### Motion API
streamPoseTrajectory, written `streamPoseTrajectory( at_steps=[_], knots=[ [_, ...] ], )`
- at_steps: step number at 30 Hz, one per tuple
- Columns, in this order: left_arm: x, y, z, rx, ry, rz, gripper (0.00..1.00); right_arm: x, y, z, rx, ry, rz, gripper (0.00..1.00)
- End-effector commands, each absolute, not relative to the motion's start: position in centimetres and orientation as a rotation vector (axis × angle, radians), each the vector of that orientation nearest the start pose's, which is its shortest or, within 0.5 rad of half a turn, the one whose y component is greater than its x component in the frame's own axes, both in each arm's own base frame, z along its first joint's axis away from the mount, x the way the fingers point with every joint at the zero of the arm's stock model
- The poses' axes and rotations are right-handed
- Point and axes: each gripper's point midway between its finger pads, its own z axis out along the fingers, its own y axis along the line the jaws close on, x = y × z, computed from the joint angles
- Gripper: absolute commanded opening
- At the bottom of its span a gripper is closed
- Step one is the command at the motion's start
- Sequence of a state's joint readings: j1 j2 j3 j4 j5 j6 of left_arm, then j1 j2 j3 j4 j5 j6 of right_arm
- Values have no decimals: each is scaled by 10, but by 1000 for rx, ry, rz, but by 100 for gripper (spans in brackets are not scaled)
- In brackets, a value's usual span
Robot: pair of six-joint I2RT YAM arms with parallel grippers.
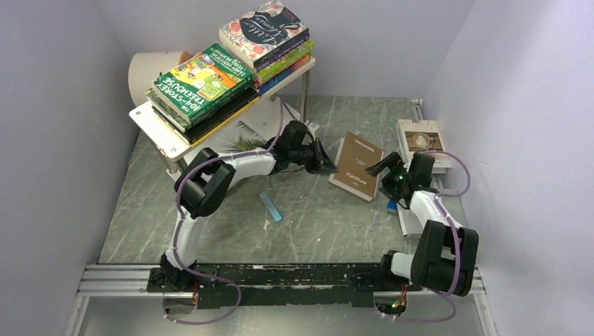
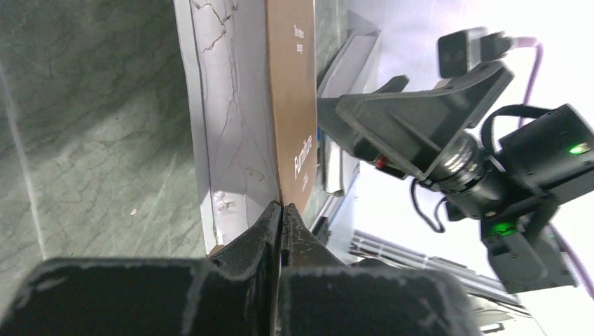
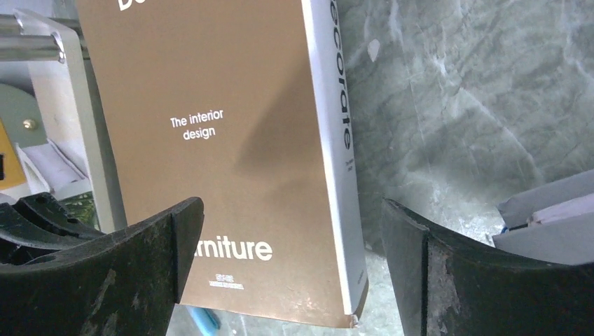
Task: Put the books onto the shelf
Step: Pick up the book from the center of the board.
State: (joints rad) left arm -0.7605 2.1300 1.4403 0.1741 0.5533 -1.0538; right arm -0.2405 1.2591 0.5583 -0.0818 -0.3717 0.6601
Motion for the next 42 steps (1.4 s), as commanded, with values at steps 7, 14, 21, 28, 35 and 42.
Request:
streamPoseTrajectory(
  at_steps=[7, 14, 21, 28, 35, 42],
  knots=[
    [330, -470, 155, -122, 2397, -1795, 5, 302, 39, 67, 987, 2183, 902, 100],
    [332, -469, 151, -190, 2422, -1796, 5, 306, 75, 102, 1002, 1986, 1332, 100],
    [330, -465, 140, -201, 2442, -1776, 5, 318, 68, 140, 895, 1871, 1297, 100],
    [327, -462, 138, -138, 2452, -1733, 5, 320, 65, 165, 859, 1760, 1310, 76],
    [324, -460, 130, -102, 2468, -1716, 5, 328, 50, 147, 972, 1821, 1165, 80],
    [319, -456, 130, -76, 2471, -1704, 5, 338, 35, 129, 1022, 1844, 1043, 54]
  ],
)
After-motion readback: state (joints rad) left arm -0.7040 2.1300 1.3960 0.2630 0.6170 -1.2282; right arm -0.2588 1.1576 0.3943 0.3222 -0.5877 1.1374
